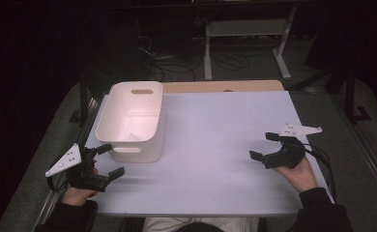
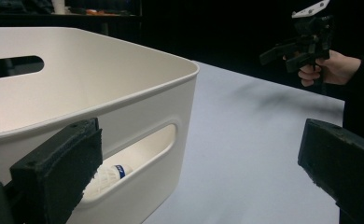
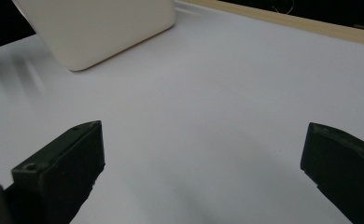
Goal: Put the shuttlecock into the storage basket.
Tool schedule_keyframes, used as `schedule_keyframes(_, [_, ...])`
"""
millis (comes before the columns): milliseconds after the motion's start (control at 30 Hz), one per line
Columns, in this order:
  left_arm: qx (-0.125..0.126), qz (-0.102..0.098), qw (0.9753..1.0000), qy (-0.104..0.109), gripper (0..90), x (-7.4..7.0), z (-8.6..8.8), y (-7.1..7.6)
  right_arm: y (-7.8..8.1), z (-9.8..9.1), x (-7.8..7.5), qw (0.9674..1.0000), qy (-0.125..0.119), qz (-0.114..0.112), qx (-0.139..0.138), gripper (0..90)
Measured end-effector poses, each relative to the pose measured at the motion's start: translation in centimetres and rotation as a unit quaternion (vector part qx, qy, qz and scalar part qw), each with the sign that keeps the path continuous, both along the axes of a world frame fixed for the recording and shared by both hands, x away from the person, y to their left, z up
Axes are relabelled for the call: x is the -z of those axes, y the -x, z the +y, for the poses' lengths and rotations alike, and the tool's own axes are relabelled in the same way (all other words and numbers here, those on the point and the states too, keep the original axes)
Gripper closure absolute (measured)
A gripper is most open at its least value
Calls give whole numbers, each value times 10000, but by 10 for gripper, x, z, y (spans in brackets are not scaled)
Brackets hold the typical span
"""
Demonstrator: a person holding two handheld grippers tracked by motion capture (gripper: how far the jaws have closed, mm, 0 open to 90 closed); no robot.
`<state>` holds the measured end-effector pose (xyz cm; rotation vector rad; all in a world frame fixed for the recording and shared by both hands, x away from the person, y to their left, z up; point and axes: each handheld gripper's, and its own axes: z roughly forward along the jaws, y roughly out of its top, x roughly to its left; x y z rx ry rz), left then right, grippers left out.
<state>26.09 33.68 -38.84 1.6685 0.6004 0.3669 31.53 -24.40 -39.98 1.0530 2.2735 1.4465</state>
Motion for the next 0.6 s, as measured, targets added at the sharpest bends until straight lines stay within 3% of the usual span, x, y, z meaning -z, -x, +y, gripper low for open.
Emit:
schedule_keyframes(433, [-6,-2,10000,2,0,0,0,0,18,-18,15,9998,36,-96,179,0])
schedule_keyframes(600, [-6,-2,10000,9,0,0,0,0,22,-22,16,9996,-55,-133,224,0])
